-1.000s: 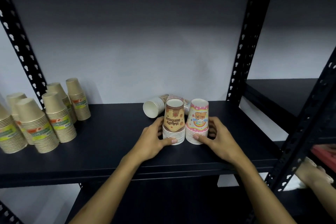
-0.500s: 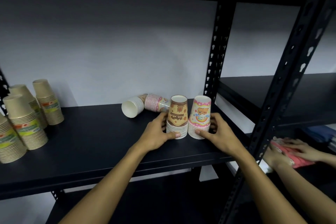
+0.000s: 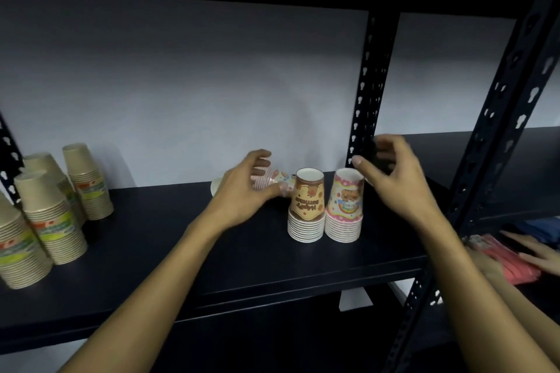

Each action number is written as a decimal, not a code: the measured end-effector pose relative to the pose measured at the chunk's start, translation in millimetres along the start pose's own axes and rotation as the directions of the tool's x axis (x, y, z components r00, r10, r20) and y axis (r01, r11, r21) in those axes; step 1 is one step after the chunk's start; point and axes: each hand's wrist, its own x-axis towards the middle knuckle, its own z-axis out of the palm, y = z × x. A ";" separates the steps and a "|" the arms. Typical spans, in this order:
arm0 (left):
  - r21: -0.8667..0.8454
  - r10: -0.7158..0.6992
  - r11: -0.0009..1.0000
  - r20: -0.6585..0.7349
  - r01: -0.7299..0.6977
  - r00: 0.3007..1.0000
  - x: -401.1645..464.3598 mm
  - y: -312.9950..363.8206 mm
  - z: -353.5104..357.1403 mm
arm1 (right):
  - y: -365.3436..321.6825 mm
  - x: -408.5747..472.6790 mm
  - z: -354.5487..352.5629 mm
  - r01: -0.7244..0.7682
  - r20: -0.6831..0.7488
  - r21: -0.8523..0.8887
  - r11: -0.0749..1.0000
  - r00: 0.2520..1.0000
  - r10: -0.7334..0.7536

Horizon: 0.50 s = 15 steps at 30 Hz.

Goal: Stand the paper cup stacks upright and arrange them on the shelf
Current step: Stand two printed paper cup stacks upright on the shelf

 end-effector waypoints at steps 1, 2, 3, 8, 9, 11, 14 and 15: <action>0.020 0.017 1.000 -0.020 -0.017 1.000 6.2 0.4 -8.4 | -9.7 6.7 0.6 0.018 -0.010 -0.015 1.000 1.000 -0.019; 0.037 0.028 0.999 -0.033 -0.027 0.999 12.4 0.0 -16.1 | -19.0 13.5 2.7 0.030 -0.002 -0.034 0.999 1.000 -0.030; 0.054 0.028 0.998 -0.039 -0.026 0.999 18.8 -1.9 -22.9 | -28.4 19.8 6.3 0.039 0.022 -0.060 0.997 0.999 -0.038; 0.151 -0.019 0.988 -0.014 0.021 1.000 45.6 -18.9 -44.5 | -64.0 49.6 43.1 0.104 0.270 -0.232 0.967 0.962 -0.039; 0.165 -0.029 0.986 0.000 0.029 1.000 50.5 -23.1 -45.5 | -67.9 56.5 52.1 0.108 0.321 -0.264 0.958 0.947 -0.019; 0.185 -0.065 0.981 0.027 0.059 0.998 61.0 -33.4 -45.1 | -72.2 71.4 71.8 0.099 0.408 -0.324 0.941 0.912 0.045; 0.208 -0.158 0.968 0.071 0.140 0.985 76.0 -54.1 -43.2 | -73.1 91.9 104.7 0.110 0.535 -0.425 0.898 0.832 0.151; 0.212 -0.190 0.963 0.090 0.168 0.978 80.1 -61.0 -42.1 | -72.7 97.5 115.3 0.134 0.570 -0.464 0.876 0.802 0.180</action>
